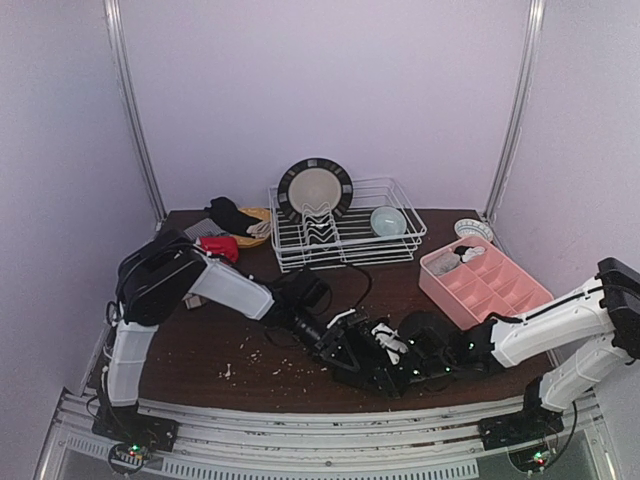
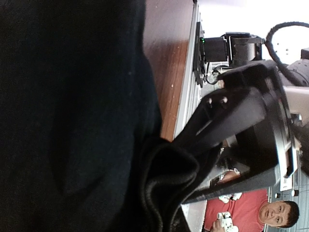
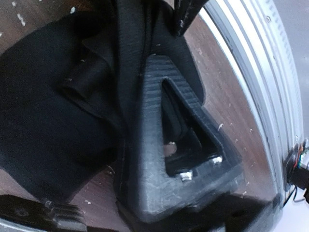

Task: Roll the underwear
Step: Roll the underwear at the center of the board.

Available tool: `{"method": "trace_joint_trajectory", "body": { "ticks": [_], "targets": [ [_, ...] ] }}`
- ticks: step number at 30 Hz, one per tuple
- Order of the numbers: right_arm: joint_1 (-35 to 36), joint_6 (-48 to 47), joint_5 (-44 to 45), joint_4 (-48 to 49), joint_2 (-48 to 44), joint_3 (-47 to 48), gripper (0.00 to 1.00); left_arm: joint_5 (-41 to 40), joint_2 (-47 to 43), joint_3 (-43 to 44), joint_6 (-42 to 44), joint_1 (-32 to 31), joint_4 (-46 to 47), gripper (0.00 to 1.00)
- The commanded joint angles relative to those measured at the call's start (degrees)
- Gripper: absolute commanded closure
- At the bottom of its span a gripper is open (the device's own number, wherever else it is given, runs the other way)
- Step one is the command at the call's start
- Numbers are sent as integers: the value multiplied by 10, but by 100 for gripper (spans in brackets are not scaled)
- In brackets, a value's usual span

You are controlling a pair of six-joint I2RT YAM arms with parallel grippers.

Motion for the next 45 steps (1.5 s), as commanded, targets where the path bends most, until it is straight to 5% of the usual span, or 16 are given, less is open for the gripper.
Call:
{"method": "trace_joint_trajectory", "body": {
  "ticks": [1, 3, 5, 6, 7, 14, 20, 25, 31, 38, 45],
  "targets": [
    [-19, 29, -74, 41, 18, 5, 77, -6, 5, 15, -20, 8, 25, 100],
    [-24, 41, -96, 54, 21, 2, 92, -13, -2, 7, -20, 8, 29, 92],
    [-32, 52, -116, 62, 19, -2, 100, -18, -16, -4, -15, 8, 30, 71],
    [-36, 62, -127, 66, 17, -6, 100, -25, -24, -10, -9, 8, 24, 17],
    [-41, 70, -138, 68, 14, -8, 100, -33, -36, -15, -1, 8, 15, 4],
    [-60, 121, -192, 53, -6, -17, 100, -136, -156, -104, 55, 8, -15, 2],
    [-85, 163, -232, 42, -11, -30, 100, -347, -304, -218, 138, -7, -8, 2],
    [-119, 181, -276, 60, 24, -45, 100, -505, -401, -322, 295, -75, 108, 2],
    [-135, 197, -300, 78, 71, -36, 100, -519, -413, -367, 519, -168, 234, 2],
    [-154, 204, -323, 87, 87, -33, 100, -528, -334, -298, 701, -194, 178, 3],
    [-158, 215, -338, 96, 83, -36, 100, -517, -259, -235, 765, -195, 113, 28]
  ]
}}
